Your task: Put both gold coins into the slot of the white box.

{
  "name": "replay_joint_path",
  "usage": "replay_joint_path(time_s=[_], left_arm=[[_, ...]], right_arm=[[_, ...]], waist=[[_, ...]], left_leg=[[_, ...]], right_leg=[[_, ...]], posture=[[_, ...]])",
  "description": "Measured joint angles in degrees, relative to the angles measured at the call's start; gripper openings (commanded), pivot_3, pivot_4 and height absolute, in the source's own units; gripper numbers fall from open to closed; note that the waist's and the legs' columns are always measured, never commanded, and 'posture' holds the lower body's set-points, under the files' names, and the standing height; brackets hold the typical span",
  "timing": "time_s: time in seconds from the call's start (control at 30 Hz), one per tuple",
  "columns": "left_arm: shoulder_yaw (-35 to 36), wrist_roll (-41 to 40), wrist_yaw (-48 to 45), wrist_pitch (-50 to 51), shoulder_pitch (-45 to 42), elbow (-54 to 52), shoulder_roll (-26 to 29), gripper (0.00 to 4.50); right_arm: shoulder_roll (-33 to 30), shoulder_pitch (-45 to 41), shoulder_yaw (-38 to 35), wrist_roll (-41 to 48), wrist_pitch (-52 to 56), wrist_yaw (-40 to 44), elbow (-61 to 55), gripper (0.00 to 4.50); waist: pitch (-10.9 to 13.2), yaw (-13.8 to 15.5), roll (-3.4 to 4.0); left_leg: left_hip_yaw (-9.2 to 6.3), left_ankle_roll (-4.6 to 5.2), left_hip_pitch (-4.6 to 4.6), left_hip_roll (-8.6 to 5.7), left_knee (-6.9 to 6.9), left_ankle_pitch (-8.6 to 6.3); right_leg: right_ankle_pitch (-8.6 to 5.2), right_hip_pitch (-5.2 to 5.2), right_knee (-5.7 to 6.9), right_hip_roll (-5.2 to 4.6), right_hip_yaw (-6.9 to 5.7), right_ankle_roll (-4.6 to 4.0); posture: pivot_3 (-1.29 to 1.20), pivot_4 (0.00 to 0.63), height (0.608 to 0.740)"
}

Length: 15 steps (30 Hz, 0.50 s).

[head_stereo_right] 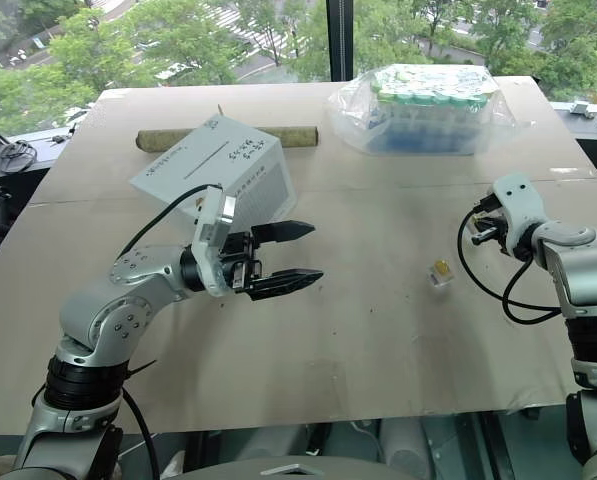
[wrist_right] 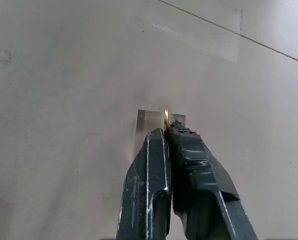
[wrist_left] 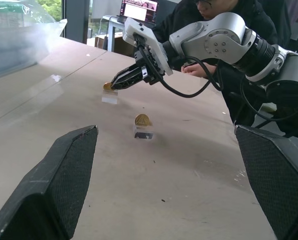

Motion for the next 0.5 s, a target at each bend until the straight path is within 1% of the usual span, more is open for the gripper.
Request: replay_joint_path(time_s=[0.17,0.2,0.5], left_arm=[[0.0,0.1,0.0,-0.2,0.0,0.0,0.0,4.5],[0.0,0.1,0.0,-0.2,0.1,0.0,0.0,4.5],[0.0,0.4,0.0,-0.6,0.2,0.0,0.0,4.5]], right_arm=[[0.4,-1.0,0.2,-0.2,-0.4,-0.4,1.5,0.2],[0.8,-1.3,0.3,-0.3,-0.8,-0.5,2.1,0.09],[1.3,-1.9,0.3,-0.9,-2.6,-0.5,4.1,0.09]], waist=[[0.0,0.0,0.0],[0.0,0.0,0.0],[0.0,0.0,0.0]], left_leg=[[0.0,0.0,0.0,0.0,0.0,0.0],[0.0,0.0,0.0,0.0,0.0,0.0],[0.0,0.0,0.0,0.0,0.0,0.0]], right_leg=[[0.0,0.0,0.0,0.0,0.0,0.0],[0.0,0.0,0.0,0.0,0.0,0.0],[0.0,0.0,0.0,0.0,0.0,0.0]], posture=[[0.0,0.15,0.74],[0.0,0.15,0.74],[0.0,0.15,0.74]])
